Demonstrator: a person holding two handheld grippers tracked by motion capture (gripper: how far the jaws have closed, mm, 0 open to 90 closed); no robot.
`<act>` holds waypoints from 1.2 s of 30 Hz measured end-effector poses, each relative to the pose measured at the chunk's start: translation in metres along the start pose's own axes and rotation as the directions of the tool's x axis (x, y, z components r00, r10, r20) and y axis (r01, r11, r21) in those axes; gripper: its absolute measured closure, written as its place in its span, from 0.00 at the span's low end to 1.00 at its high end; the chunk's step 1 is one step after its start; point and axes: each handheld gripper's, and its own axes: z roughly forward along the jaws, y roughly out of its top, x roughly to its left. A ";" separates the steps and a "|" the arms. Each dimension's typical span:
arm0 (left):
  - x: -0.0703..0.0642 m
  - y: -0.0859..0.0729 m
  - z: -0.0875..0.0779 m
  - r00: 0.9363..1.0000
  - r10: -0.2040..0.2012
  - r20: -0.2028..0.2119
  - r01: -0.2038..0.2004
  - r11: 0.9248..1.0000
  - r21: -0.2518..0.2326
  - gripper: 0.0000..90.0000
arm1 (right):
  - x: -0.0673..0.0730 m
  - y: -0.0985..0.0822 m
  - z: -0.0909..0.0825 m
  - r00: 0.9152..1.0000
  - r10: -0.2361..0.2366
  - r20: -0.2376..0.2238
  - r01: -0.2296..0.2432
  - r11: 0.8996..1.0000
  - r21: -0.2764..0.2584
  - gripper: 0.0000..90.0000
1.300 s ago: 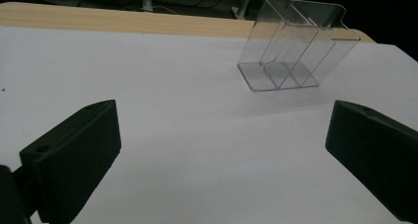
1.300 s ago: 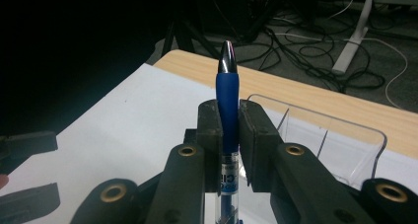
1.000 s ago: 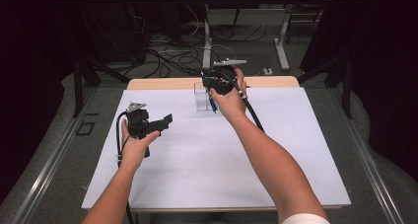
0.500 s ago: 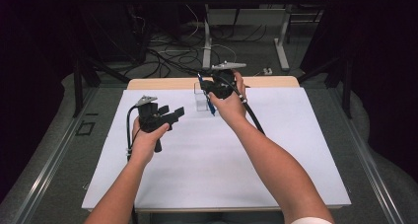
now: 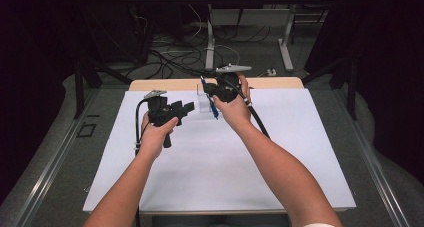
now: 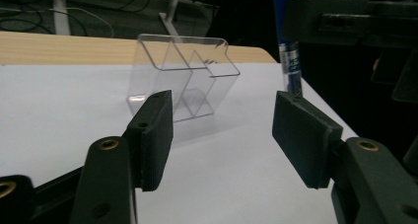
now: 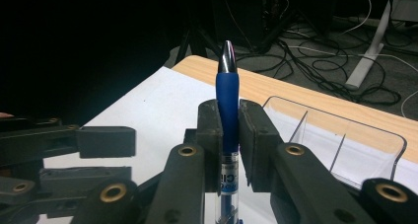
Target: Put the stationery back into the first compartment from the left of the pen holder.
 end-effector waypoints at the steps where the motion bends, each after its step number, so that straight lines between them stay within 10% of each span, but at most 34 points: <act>1: -0.001 0.001 0.001 1.000 -0.003 0.007 0.003 1.000 0.005 0.47 | 0.000 0.000 0.000 1.000 0.001 -0.001 -0.001 1.000 0.000 0.89; 36: -0.031 0.007 0.049 0.985 -0.119 0.127 0.112 0.992 0.061 0.73 | -0.001 -0.012 -0.010 0.996 0.068 -0.058 -0.067 0.998 0.007 0.89</act>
